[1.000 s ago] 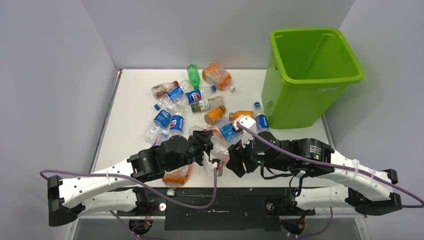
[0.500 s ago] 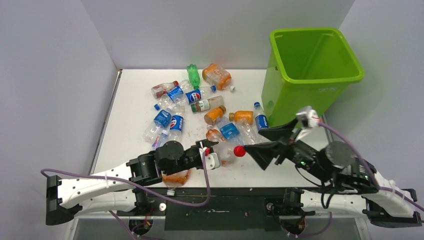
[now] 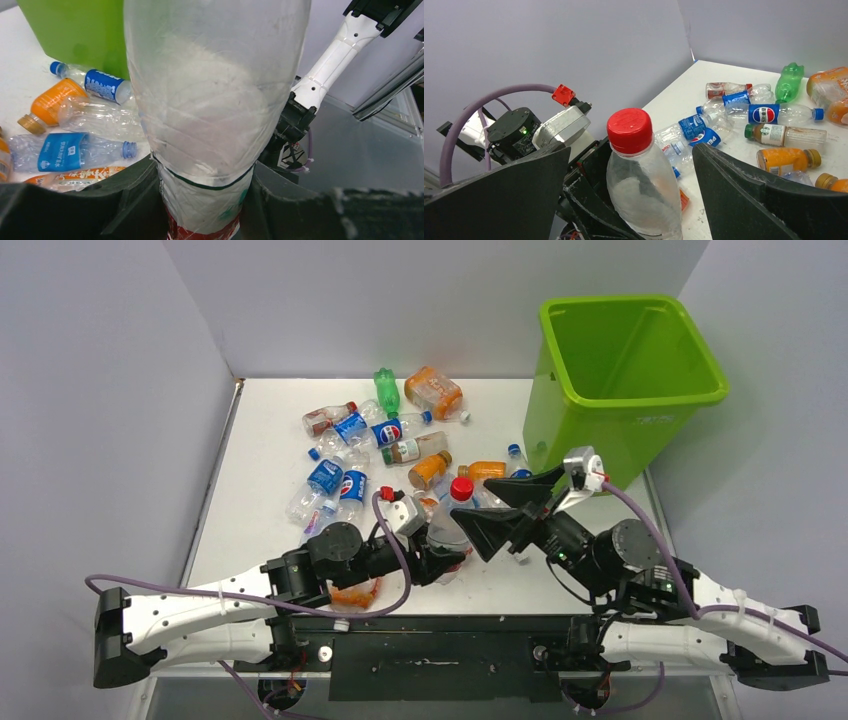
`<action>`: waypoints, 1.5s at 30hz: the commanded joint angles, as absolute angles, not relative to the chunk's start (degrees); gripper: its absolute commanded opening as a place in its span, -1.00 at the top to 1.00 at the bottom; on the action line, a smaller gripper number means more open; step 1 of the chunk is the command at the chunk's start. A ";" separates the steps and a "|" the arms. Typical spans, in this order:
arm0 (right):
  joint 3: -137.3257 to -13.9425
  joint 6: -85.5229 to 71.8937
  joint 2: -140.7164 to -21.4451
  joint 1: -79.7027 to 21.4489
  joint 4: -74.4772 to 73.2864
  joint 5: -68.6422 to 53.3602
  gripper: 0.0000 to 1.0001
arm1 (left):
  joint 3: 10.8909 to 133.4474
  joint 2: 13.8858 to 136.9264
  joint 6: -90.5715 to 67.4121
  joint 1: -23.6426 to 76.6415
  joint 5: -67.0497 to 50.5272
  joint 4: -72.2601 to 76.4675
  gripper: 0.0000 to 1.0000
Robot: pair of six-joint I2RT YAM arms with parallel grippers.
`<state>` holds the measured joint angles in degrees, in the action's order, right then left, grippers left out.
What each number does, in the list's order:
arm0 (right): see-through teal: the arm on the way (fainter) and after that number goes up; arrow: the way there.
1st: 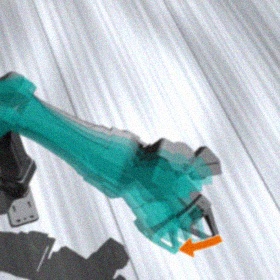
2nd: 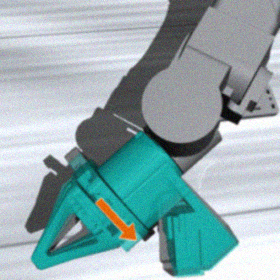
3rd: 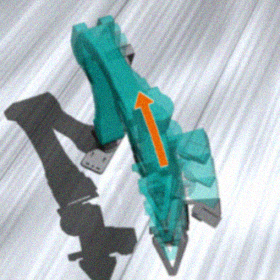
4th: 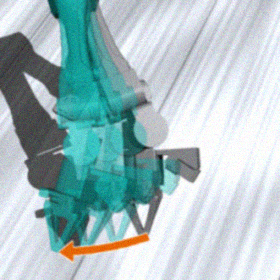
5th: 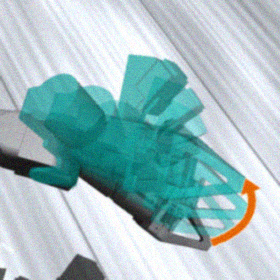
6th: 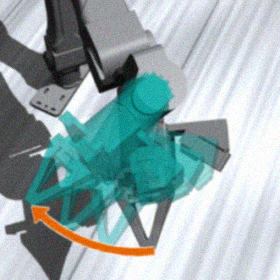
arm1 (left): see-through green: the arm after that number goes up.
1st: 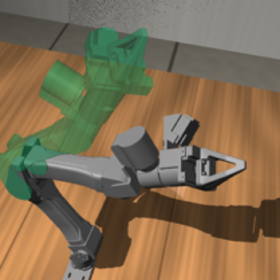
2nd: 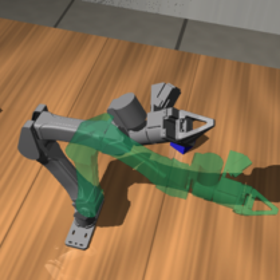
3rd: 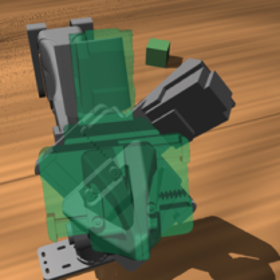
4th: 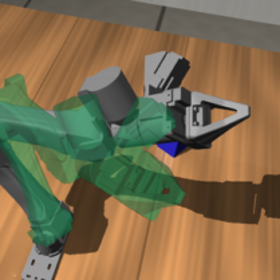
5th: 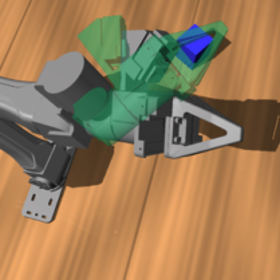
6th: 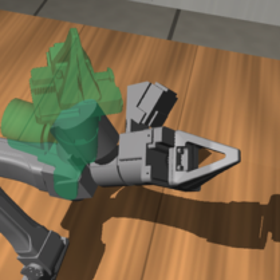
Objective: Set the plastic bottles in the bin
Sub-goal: Pick up the plastic bottle at the center of the board.
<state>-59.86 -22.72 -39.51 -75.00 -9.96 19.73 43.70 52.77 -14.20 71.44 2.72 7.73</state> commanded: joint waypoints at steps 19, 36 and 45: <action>-66.79 -19.01 -49.71 -75.01 -12.17 28.01 0.08 | 48.47 53.76 -18.33 71.63 1.49 7.59 0.57; -98.18 7.49 -63.14 -74.89 -18.15 51.63 0.89 | 46.29 38.16 2.75 71.37 30.07 4.66 -0.92; -101.22 40.76 -67.78 -73.68 30.89 62.62 0.89 | 38.30 31.88 8.82 70.51 42.71 10.89 -0.92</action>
<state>-99.44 21.63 -66.37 -74.26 4.34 56.58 42.78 33.63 4.36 71.00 34.17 6.11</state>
